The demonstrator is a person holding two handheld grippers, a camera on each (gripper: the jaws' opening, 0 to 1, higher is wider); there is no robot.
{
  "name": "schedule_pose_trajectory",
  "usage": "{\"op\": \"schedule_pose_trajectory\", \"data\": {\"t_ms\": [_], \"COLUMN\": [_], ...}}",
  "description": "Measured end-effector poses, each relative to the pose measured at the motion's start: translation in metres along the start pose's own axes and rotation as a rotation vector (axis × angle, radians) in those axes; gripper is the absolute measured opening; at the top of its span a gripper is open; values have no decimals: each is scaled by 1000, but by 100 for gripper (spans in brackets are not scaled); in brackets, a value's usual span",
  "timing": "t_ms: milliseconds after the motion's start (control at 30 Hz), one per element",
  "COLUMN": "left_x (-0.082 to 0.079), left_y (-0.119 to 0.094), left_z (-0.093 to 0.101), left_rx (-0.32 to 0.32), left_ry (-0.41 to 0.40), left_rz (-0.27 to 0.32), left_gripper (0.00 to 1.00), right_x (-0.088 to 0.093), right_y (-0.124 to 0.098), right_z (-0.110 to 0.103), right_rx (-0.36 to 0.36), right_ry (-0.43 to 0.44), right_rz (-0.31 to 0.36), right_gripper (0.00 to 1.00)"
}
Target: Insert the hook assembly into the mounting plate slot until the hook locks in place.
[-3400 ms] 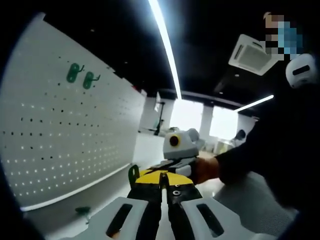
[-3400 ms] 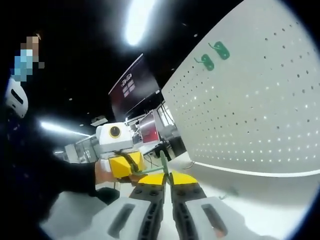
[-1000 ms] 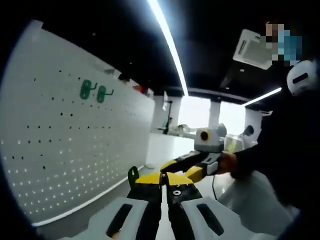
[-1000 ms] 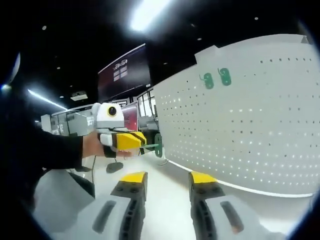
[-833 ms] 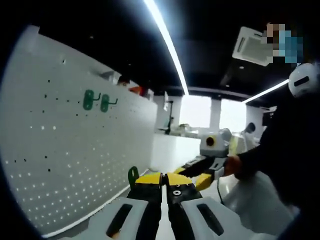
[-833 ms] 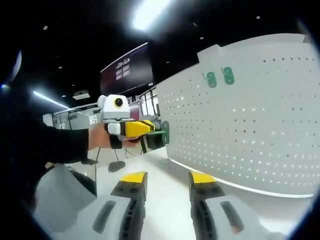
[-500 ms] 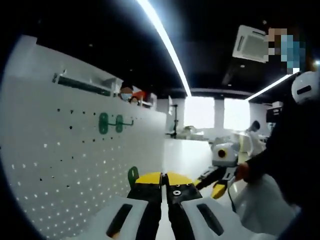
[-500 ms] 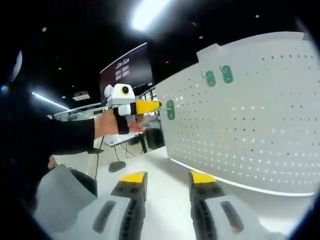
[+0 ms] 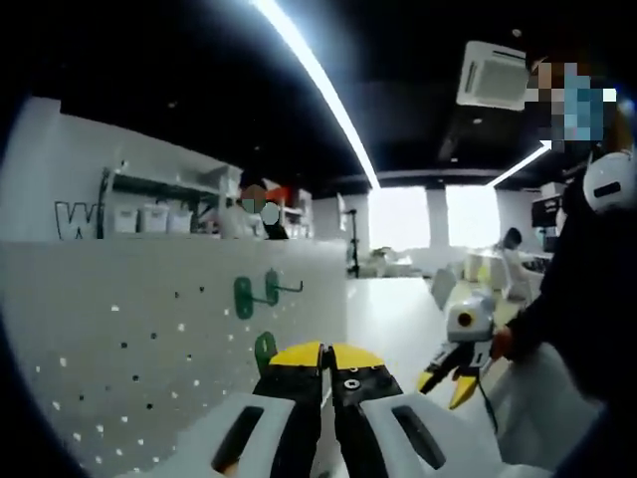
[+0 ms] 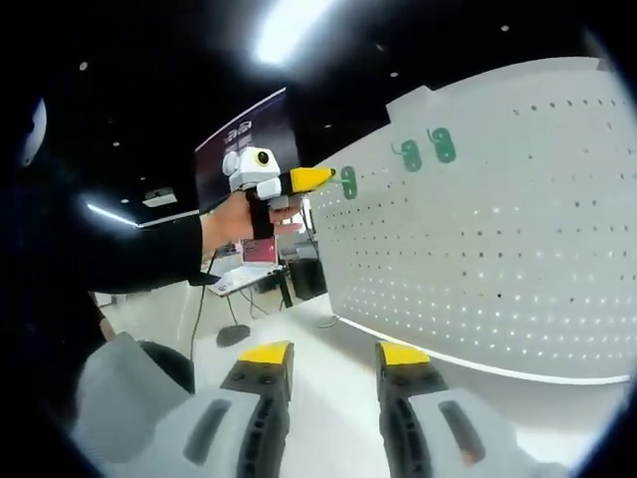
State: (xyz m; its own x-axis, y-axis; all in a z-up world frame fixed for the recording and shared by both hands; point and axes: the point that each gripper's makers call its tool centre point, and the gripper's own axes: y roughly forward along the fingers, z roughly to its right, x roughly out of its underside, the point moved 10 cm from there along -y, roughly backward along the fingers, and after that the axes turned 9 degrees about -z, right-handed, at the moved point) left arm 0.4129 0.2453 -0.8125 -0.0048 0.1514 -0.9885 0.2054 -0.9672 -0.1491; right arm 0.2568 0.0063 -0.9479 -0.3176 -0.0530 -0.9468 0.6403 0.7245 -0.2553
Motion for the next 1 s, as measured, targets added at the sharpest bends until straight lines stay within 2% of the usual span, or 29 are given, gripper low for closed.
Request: {"op": "schedule_pose_trajectory", "data": {"t_ms": [167,333,533,1000], "left_x": [-14,-19,-18,-18], "left_y": [6,9,14,18], "left_z": [-13,-26,-40,-59], "left_rx": [-5,-2,3,22], "left_ry": [42,60,72,78], "left_rz": [4,5,-20,-23], "left_gripper": [2,2,2,2], "right_x": [1,2,3,5], "right_y": [-1,-1,-1,-2], "right_z": [2,3,4,8], "right_rx": [6,10,14,35], "right_ry": [19,26,29,41], "right_rz": [5,3,-3,-10], "right_gripper": [31,31,30,30]}}
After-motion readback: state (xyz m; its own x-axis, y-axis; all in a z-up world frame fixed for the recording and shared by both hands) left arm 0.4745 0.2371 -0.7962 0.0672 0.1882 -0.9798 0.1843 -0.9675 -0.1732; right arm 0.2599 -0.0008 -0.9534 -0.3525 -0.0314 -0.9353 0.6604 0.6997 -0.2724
